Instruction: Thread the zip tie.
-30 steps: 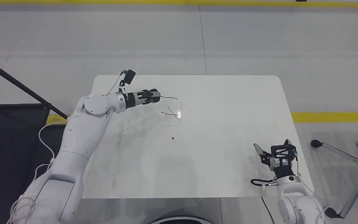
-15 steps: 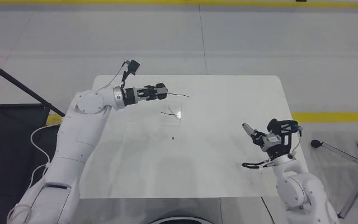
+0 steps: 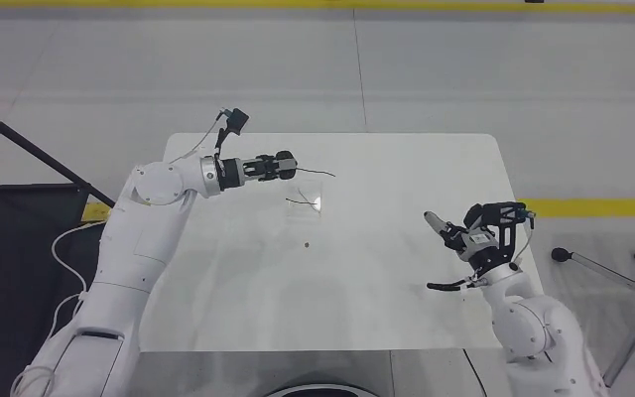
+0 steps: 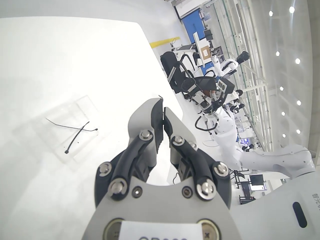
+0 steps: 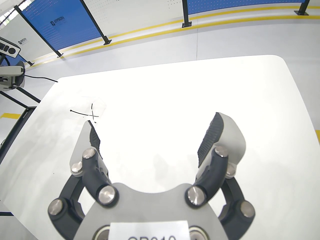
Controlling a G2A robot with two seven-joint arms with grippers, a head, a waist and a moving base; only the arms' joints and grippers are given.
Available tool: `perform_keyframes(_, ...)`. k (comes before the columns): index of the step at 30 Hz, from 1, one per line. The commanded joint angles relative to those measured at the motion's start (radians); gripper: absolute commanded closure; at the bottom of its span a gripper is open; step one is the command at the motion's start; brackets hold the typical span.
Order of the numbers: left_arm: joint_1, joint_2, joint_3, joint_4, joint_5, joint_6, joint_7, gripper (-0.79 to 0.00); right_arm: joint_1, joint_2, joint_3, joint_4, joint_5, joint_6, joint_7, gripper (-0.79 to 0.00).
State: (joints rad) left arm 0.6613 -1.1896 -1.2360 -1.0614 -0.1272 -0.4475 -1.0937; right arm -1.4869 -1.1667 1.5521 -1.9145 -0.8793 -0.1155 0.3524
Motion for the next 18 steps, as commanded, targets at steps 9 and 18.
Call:
perform_keyframes(9,-0.023,-0.016,0.073,-0.006,-0.090,-0.079,-0.037,0.000,0.111,-0.012,-0.031,0.107,0.510,-0.033,0.229,-0.785)
perform_keyframes(18,-0.086,-0.037,0.143,0.066,-0.148,-0.141,-0.073,0.000,0.218,-0.011,-0.039,0.218,0.880,-0.042,0.456,-0.785)
